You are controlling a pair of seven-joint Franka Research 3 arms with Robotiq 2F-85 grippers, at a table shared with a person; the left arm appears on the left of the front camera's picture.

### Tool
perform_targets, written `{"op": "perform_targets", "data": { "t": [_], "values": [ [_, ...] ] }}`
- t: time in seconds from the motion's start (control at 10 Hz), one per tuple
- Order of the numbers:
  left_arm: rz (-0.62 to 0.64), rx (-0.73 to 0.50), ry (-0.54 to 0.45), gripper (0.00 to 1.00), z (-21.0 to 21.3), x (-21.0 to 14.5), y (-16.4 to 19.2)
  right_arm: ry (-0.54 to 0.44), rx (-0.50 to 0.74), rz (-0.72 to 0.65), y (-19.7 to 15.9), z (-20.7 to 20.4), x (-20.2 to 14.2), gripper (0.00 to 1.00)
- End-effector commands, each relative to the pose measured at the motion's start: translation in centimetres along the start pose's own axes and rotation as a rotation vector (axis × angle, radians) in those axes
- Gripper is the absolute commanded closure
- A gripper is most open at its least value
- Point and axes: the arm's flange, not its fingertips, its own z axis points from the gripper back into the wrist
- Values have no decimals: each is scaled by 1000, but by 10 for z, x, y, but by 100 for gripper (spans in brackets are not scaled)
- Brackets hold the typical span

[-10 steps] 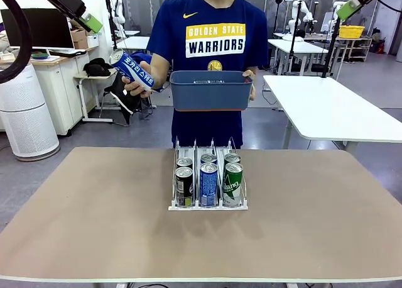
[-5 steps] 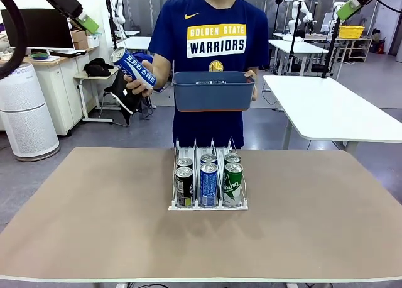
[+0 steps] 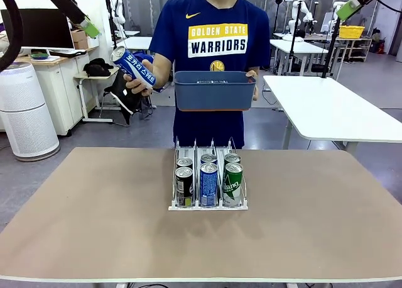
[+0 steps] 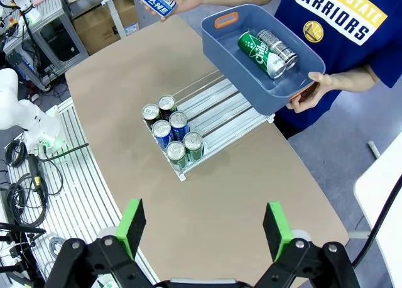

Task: Fill the beverage cans into the dispenser.
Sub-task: Pick up the Ionic drink handed by the human.

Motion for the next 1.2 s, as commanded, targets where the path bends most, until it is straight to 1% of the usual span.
{"op": "perform_targets", "data": {
  "t": [0.0, 0.1, 0.2, 0.3, 0.4, 0.5, 0.6, 0.7, 0.9, 1.1],
  "values": [
    [7, 28, -40, 0, -19, -13, -1, -1, 0, 0, 0, 0, 0, 0],
    [-2, 30, -62, 0, -26, -17, 1, -1, 0, 0, 0, 0, 0, 0],
    [2, 15, -109, 0, -37, -18, 9, -1, 0, 0, 0, 0, 0, 0],
    [36, -12, -120, 0, -47, -19, 15, -1, 0, 0, 0, 0, 0, 0],
    [42, 3, -125, 0, -52, -20, 17, -1, 0, 0, 0, 0, 0, 0],
    [84, 20, -143, 0, -59, -19, 22, -1, 0, 0, 0, 0, 0, 0],
    [88, -13, -116, 0, -58, -21, 22, -1, 0, 0, 0, 0, 0, 0],
    [66, 9, -99, 0, -53, -17, 19, -1, 0, 0, 0, 0, 0, 0],
    [66, 9, -99, 0, -53, -17, 19, -1, 0, 0, 0, 0, 0, 0],
    [95, 18, -113, 0, -68, -18, 27, -1, 0, 0, 0, 0, 0, 0]
  ]
}}
